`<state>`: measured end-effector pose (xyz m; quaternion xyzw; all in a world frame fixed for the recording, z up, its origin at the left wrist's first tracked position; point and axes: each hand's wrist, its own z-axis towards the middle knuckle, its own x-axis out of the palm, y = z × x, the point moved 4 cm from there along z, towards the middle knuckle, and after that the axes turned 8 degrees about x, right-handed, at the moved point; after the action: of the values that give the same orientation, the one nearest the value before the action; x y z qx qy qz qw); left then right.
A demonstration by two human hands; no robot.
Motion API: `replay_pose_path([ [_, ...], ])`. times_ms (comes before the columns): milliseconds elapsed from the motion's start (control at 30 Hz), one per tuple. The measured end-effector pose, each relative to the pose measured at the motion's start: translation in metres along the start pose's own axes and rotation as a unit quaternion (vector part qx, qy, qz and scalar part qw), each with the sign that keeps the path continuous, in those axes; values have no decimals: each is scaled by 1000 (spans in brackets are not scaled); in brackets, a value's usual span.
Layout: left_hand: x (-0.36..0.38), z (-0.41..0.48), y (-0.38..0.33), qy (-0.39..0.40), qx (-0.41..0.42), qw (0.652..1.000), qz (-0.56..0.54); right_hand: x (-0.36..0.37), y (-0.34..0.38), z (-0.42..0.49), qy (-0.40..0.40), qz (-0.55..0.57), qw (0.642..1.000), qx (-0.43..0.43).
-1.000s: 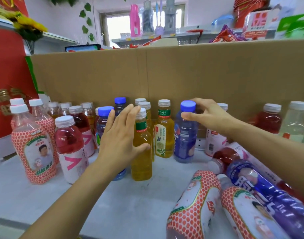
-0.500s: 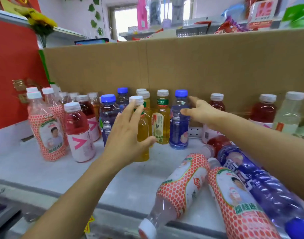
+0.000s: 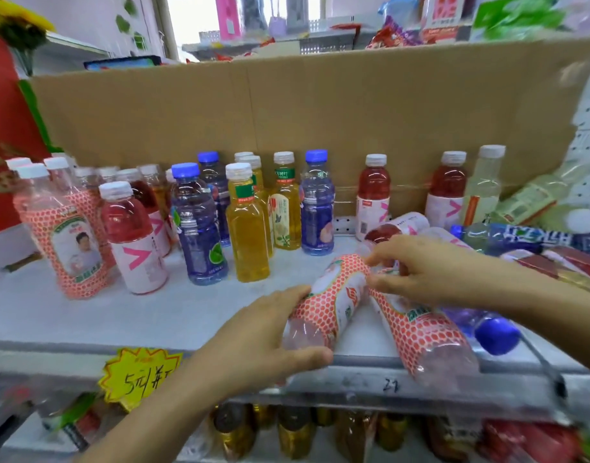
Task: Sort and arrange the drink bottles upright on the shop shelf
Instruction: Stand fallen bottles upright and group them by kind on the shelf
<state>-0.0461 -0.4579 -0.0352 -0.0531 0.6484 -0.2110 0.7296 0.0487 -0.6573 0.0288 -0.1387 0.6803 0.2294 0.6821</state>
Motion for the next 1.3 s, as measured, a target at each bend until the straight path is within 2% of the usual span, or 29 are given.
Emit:
replay_pose_path([
  [100,1,-15,-11,-32,9,987,156,9,8,-7,-8,-142,987,80],
  [167,2,-20,-12,-56,5,983,175,15,12,-9,10,-175,978,111],
  [267,-12,-24,-8,-90,-4,990,112,19,15,-9,65,-144,977,142],
  [400,-71,-11,9,-230,-14,973,9,21,16,-8,82,-104,977,164],
  [467,-98,6,12,-263,6,965,-11,21,11,-8,86,-74,978,173],
  [533,-118,27,12,-254,33,967,8,22,0,-8,98,-10,975,198],
  [733,-161,83,31,-133,43,981,133,22,-23,-4,140,180,952,205],
  [767,-163,90,35,-118,38,983,136,22,-24,0,149,245,937,199],
  [833,-162,101,41,-104,30,986,124,23,-20,8,162,414,877,182],
  [900,-158,107,45,-124,27,989,72,23,-15,24,121,551,810,162],
  [967,-151,106,49,-178,19,984,0,21,-5,44,59,619,773,127],
  [1033,-143,102,52,-225,3,973,-59,20,9,64,12,624,778,73],
  [1100,-136,96,51,-240,-6,965,-108,21,23,79,-26,595,802,44],
  [1300,-138,79,42,-265,23,962,-62,45,58,108,-53,554,830,25],
])
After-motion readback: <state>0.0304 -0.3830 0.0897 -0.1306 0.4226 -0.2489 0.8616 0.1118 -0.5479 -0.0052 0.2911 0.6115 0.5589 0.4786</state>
